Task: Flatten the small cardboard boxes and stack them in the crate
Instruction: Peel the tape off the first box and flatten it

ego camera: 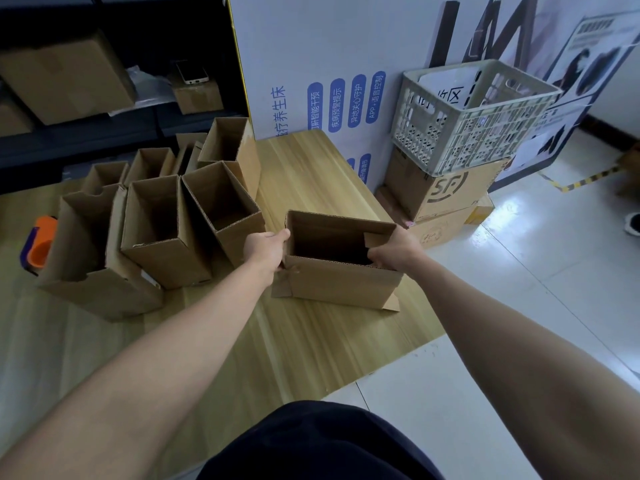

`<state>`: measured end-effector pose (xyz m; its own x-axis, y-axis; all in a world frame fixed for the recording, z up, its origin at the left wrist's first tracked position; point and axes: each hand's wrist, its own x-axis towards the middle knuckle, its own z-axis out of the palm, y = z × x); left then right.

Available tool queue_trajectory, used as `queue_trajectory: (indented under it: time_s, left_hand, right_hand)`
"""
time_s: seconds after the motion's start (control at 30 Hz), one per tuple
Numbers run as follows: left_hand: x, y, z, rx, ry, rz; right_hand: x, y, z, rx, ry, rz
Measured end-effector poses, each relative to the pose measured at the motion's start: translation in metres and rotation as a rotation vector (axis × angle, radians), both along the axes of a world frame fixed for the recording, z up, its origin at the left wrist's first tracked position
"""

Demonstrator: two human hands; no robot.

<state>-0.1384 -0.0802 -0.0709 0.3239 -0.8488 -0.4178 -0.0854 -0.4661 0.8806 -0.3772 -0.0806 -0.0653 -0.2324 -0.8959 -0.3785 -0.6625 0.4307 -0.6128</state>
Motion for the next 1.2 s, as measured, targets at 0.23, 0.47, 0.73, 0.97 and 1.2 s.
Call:
queue_trajectory:
  time_s: [0.23, 0.47, 0.73, 0.97, 1.2]
  left_hand:
    - [-0.009, -0.004, 0.009, 0.069, 0.172, 0.042]
    - [-0.039, -0.007, 0.024, 0.055, 0.413, -0.226]
    - [-0.061, -0.021, 0.024, 0.059, 0.382, -0.202]
    - [-0.052, -0.026, 0.004, 0.028, 0.217, -0.177]
    - [-0.038, -0.017, -0.029, 0.160, 0.200, -0.159]
  right_hand:
    - [-0.018, -0.006, 0.033, 0.052, -0.136, 0.085]
    - [-0.008, -0.002, 0.043, 0.000, -0.089, 0.139]
    - [0.006, 0.007, 0.052, 0.270, -0.443, 0.357]
    - [0.007, 0.002, 0.021, 0.047, -0.114, 0.243]
    - [-0.022, 0.009, -0.022, 0.202, 0.022, 0.114]
